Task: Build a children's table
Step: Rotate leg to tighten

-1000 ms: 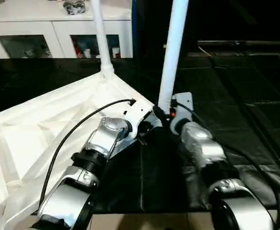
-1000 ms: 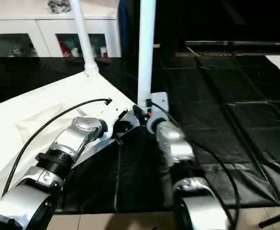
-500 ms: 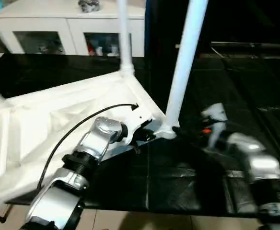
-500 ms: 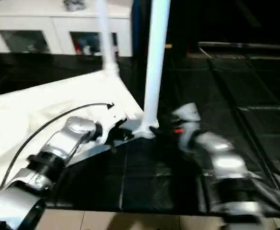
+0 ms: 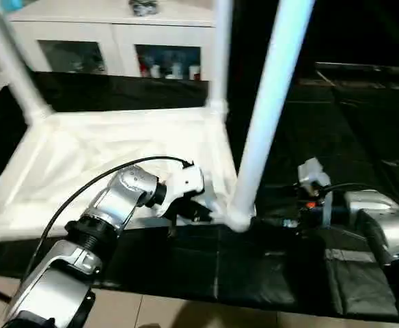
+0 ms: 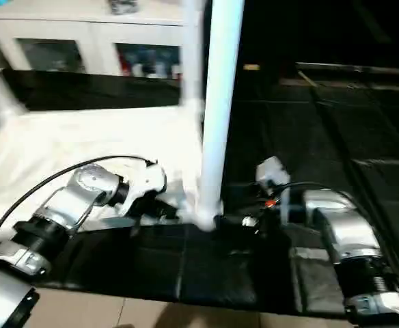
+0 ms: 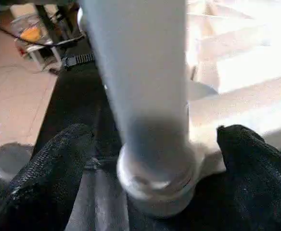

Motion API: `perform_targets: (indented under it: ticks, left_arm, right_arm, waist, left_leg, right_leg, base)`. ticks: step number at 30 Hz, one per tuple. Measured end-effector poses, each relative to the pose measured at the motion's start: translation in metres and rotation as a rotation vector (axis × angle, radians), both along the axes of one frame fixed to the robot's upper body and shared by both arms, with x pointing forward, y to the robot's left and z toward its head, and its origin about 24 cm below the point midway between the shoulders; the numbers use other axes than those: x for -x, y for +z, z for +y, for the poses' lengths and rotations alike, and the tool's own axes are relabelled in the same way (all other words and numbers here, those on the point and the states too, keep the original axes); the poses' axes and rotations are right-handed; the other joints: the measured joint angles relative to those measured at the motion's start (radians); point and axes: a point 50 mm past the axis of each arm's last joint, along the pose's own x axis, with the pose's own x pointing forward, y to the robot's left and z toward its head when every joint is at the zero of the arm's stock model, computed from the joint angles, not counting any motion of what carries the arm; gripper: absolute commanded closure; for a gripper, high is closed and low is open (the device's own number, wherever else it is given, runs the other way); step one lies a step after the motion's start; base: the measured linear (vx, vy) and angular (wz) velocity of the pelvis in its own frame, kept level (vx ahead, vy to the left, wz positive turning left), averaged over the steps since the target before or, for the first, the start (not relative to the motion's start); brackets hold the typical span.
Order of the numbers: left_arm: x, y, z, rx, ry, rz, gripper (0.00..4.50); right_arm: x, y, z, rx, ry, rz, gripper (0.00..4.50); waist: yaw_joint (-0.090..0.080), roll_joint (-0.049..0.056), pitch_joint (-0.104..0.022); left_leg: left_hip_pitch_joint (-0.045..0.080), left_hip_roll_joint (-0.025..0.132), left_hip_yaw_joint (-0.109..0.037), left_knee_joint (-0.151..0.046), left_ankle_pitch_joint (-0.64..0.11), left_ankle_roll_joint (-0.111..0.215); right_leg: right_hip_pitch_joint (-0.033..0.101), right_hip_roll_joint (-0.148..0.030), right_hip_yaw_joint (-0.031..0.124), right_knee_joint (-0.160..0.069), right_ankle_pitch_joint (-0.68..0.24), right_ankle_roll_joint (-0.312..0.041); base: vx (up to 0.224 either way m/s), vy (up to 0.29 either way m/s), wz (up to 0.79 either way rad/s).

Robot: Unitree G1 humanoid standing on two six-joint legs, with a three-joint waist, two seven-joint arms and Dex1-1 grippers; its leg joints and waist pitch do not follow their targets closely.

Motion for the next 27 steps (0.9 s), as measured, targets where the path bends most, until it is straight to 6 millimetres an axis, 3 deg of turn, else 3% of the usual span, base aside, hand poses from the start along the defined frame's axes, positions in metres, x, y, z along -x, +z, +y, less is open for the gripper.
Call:
perform_targets:
  ticks: [17,27]
  left_arm:
    - [0.008,0.002,0.000,-0.027,-0.121,0.017,4.50]
    - [0.009,0.003,0.001,-0.033,-0.126,0.011,4.50]
  right_arm:
    - [0.002,-0.008,0.023,-0.006,0.186,0.071,1.64]
    - [0.000,-0.006,0.026,-0.005,0.233,0.076,2.28]
  waist:
    - [0.003,0.000,0.000]
    - [0.001,-0.001,0.000]
  left_leg:
    - [0.000,0.000,0.001,0.002,0.001,0.000]
    - [0.001,0.000,0.001,0.004,0.001,0.000]
  right_leg:
    - [0.000,0.000,0.003,0.004,0.000,0.000]
    - [0.000,0.000,0.003,0.007,0.000,0.000]
  base:
    - [0.000,0.000,0.00]
    - [0.000,0.000,0.00]
